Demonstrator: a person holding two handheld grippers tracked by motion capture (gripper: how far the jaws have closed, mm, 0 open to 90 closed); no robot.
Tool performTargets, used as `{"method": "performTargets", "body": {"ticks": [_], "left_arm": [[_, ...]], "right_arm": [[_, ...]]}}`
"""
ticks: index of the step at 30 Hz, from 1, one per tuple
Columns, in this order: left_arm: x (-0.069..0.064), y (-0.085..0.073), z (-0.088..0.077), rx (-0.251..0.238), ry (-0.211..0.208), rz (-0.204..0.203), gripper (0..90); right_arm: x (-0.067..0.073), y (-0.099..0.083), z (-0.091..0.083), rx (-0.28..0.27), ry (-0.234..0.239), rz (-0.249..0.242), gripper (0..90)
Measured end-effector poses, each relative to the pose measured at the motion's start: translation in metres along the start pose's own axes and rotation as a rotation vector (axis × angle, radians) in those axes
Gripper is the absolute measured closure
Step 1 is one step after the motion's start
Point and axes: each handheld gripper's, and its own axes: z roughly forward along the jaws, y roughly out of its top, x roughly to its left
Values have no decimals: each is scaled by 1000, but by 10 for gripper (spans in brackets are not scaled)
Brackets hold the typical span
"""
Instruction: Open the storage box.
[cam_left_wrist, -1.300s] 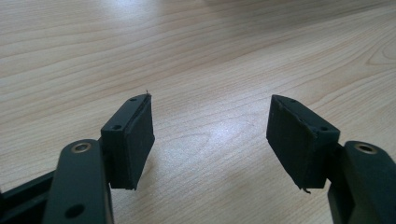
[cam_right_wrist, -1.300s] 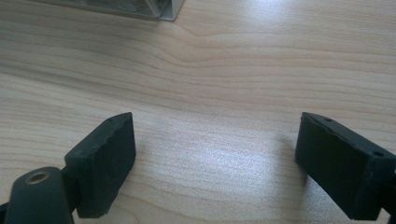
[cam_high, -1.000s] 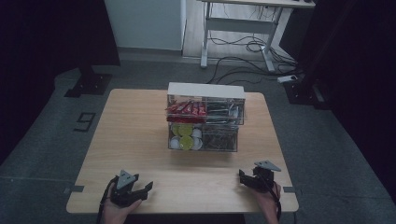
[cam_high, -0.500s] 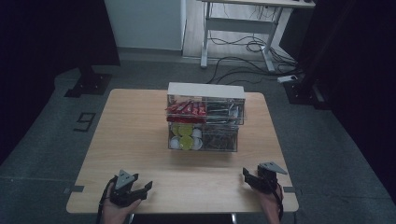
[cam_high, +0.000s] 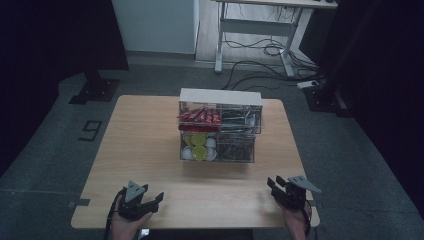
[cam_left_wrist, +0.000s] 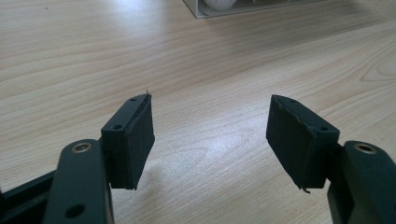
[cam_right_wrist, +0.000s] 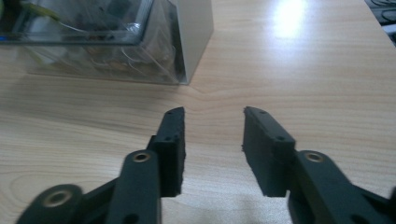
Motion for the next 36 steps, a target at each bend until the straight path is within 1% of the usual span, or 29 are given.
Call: {"method": "performTargets", "body": {"ticks": [1, 3, 5, 9, 10, 12, 13, 14, 15, 19, 21, 23, 26, 29, 30, 36], "left_arm": [[0, 0, -2, -3, -1, 1, 323], [0, 0, -2, -6, -1, 1, 323], [0, 0, -2, -7, -5, 3, 324], [-1, 2, -2, -10, -12, 14, 324], [-2, 2, -3, -9, -16, 21, 323], [-2, 1, -3, -10, -17, 19, 324], [-2, 0, -3, -6, -19, 19, 324], [-2, 0, -3, -6, -19, 19, 324], [-2, 0, -1, 0, -20, 15, 324], [-3, 0, -1, 6, -17, 21, 323], [-3, 0, -1, 4, -17, 19, 323], [-2, 0, 0, 7, -15, 14, 323], [-3, -1, 2, 18, -18, 13, 323], [-3, 0, 2, 14, -19, 14, 323], [-3, 0, 2, 12, -19, 13, 324], [-4, 1, 2, 25, -28, 16, 328]], "right_arm": [[1, 2, -3, -6, 10, -5, 635], [1, 2, -4, -12, 13, -4, 650], [5, 6, -9, -27, 23, -21, 701], [9, 9, -12, -39, 26, -35, 735], [12, 13, -14, -47, 34, -42, 755], [14, 16, -15, -51, 40, -45, 765], [18, 19, -16, -57, 51, -55, 785], [18, 19, -16, -57, 51, -55, 785], [24, 21, -17, -62, 66, -61, 805], [33, 25, -15, -58, 89, -83, 839], [34, 26, -14, -60, 94, -85, 846], [39, 28, -12, -61, 114, -85, 857], [42, 29, -9, -57, 125, -86, 858], [45, 30, -7, -53, 130, -88, 858], [48, 33, -6, -58, 136, -87, 860], [56, 40, -2, -67, 152, -93, 866]]}}
